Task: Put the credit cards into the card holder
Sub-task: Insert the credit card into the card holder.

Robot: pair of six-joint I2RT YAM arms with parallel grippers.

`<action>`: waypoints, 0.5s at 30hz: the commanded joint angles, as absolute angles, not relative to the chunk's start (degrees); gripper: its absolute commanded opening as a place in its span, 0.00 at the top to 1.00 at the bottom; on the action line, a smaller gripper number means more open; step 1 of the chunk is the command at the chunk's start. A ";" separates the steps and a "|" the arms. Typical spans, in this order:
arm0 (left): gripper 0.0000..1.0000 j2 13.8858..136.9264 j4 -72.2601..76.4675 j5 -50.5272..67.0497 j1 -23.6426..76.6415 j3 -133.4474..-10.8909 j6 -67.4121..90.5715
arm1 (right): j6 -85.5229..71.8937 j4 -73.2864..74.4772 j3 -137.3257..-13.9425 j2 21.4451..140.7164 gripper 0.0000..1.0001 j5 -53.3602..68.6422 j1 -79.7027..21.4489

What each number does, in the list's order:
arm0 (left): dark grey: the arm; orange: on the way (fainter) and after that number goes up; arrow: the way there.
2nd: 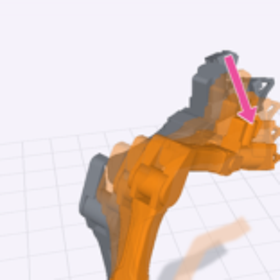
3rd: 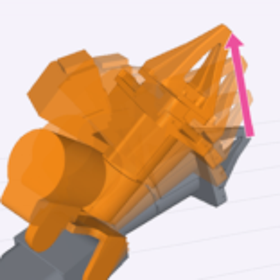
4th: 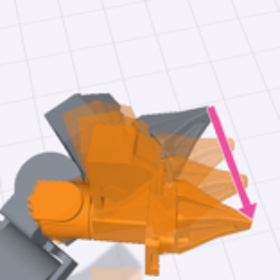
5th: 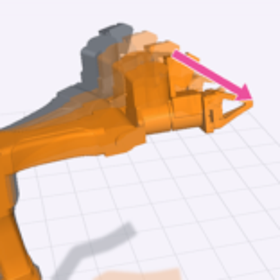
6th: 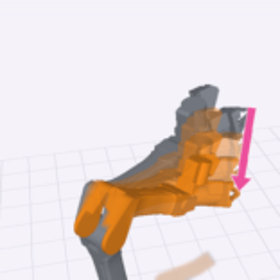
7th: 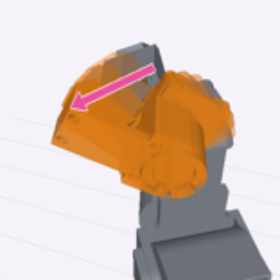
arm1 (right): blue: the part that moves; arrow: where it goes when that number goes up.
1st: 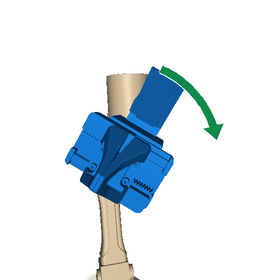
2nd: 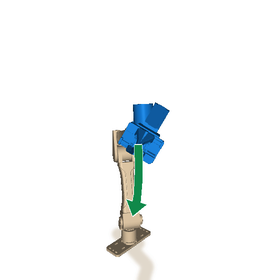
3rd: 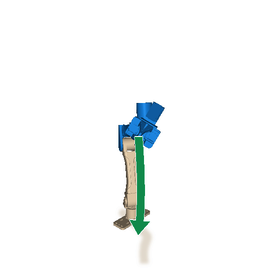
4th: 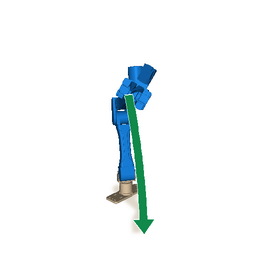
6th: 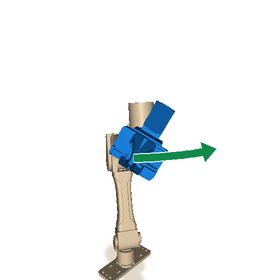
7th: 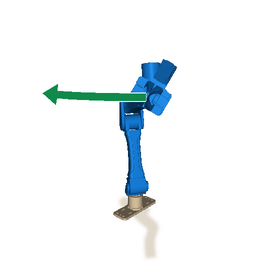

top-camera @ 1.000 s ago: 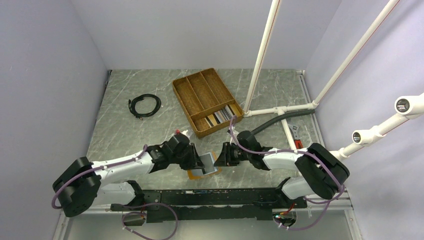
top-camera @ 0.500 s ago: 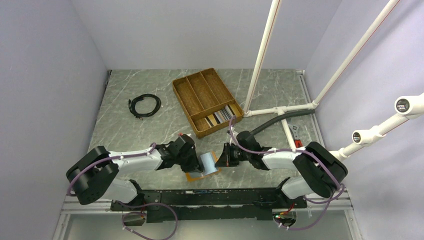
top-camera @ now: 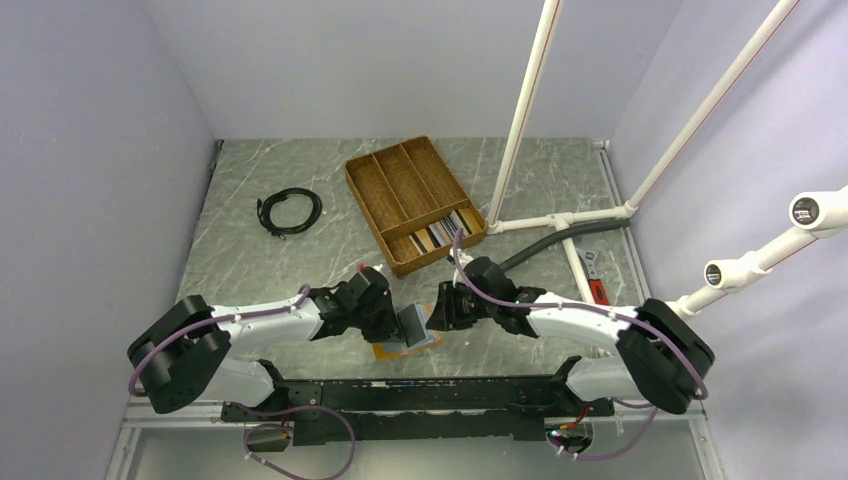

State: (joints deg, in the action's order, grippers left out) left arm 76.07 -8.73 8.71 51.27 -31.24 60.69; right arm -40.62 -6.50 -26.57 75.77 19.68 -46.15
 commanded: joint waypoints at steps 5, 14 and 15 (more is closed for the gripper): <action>0.97 75.02 -5.01 8.10 51.61 -30.52 61.78 | -33.97 2.28 -33.61 71.18 0.53 17.05 -47.65; 0.97 76.73 -2.76 8.47 51.64 -29.76 61.67 | -35.40 -0.92 -33.38 74.63 0.45 16.70 -47.64; 0.97 77.07 -2.41 8.66 51.63 -29.65 61.77 | -35.60 -1.71 -33.06 75.05 0.45 17.19 -47.64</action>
